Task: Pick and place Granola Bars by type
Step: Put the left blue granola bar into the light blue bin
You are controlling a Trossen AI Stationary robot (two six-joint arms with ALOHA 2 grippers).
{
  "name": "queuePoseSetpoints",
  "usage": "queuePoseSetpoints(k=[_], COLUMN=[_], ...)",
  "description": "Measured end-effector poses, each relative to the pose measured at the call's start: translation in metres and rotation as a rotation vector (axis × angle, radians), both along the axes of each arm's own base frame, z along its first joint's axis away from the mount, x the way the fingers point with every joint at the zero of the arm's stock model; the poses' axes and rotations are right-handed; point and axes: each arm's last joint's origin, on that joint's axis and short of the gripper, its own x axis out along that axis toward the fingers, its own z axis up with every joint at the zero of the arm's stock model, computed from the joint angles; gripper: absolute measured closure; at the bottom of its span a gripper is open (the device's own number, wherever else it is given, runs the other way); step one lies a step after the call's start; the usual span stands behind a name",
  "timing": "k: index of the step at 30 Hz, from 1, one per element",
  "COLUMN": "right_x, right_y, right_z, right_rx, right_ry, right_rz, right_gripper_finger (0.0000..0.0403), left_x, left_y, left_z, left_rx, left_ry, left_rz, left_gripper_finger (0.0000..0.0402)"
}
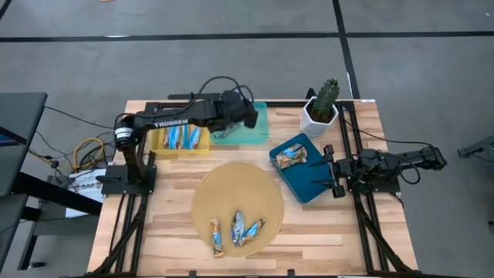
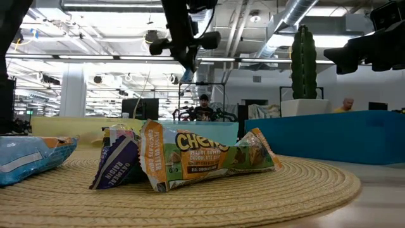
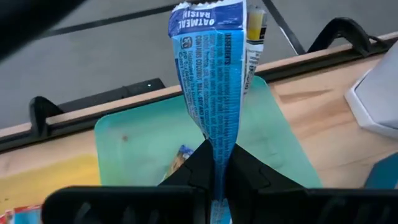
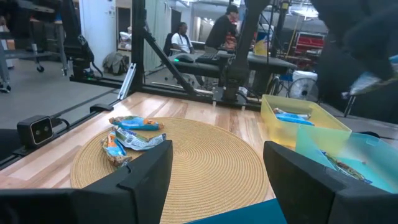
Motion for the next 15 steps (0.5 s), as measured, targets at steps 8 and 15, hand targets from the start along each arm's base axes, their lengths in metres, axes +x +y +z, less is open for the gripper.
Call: queuePoseSetpoints(k=[8,15], right_x=[0.0,0.0], right_y=[0.0,0.0], right_z=[0.0,0.0], right_rx=[0.0,0.0], right_ry=[0.001,0.001], right_rz=[0.0,0.0], right_gripper_finger=[0.0159,0.0159], left_x=[0.005,0.014], left_y=[0.036,0.055], left_z=[-0.011,-0.046], left_rx=[-0.021,-0.095], left_ry=[0.003,0.085], left_rz=[-0.036,-0.048], left_gripper_finger=[0.0381,0.0381])
